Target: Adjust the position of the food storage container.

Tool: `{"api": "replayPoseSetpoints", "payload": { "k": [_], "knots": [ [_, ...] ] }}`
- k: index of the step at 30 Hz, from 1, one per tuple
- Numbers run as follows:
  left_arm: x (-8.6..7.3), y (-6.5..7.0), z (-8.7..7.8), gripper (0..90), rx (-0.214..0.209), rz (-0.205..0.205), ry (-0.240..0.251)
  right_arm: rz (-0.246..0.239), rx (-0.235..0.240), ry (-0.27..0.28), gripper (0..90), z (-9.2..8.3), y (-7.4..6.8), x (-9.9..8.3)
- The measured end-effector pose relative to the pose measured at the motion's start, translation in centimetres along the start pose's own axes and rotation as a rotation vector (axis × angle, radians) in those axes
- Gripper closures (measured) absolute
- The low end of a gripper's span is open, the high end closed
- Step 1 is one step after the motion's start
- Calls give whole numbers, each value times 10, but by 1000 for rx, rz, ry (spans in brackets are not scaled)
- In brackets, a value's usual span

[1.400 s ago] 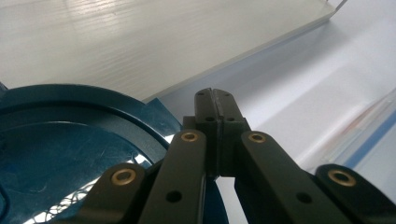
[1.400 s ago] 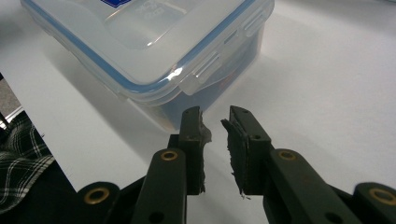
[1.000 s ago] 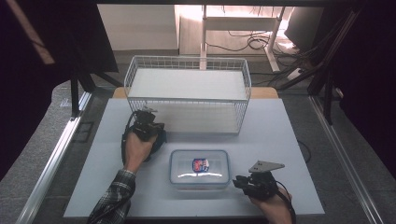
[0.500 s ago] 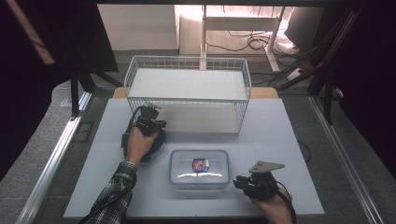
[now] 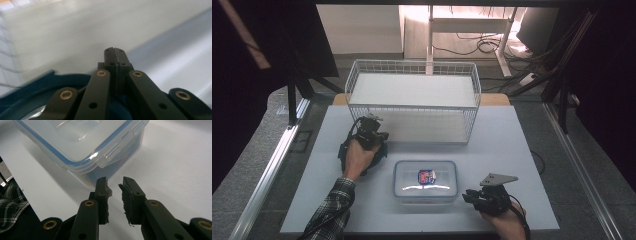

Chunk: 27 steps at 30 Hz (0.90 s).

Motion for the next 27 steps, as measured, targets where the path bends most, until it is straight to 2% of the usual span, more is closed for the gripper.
{"api": "replayPoseSetpoints", "payload": {
  "k": [1,2,3,4,5,6,7,9,11,13,14,16,17,21,22,25,27],
  "knots": [
    [1,-6,-1,900,41,-1,-2,2,0,-2,737,1,0,0],
    [1,-6,-1,900,41,-1,-2,2,0,-2,737,1,0,0],
    [2,-21,-1,900,36,-61,-4,-3,2,-3,736,2,-1,1],
    [1,-27,-1,900,33,-71,-2,-9,2,-5,735,2,-2,1],
    [1,-31,-2,900,20,-48,3,-13,0,-5,735,2,-2,1],
    [0,-30,-2,900,11,-52,8,-11,0,-5,735,3,-2,1],
    [-1,-25,-1,900,8,-84,12,-7,1,-6,735,3,-1,1],
    [-1,-25,-2,900,14,-79,13,-1,1,-5,734,3,0,1],
    [-2,-24,-3,900,3,-94,19,0,-1,-5,734,2,0,0],
    [-8,-25,-8,900,19,-66,15,-4,-2,0,733,0,-1,0],
    [-8,-25,-8,900,19,-66,15,-4,-2,1,733,-1,-1,0],
    [-18,-25,-15,900,17,-84,28,-1,1,0,732,-1,0,0],
    [-22,-25,-18,900,18,-69,26,-1,2,-1,732,0,0,0],
    [-40,-24,-32,900,25,-74,45,-5,2,-1,730,0,-1,0],
    [-40,-24,-32,900,25,-74,45,-5,2,-1,730,0,-1,0],
    [-59,-21,-47,900,57,-60,44,-1,-3,-4,729,0,-1,0],
    [-67,-20,-54,900,61,-71,45,1,-3,-2,729,-1,0,-1]
  ]
}}
Point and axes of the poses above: each handheld gripper's, and its own axes: z roughly forward along the jaws, x roughly out of its top, y roughly to its right, the point moved 5 cm from there along z, roughly forward along the jaws, and after that the axes turned 2 degrees about -x, right-handed, at the moved point
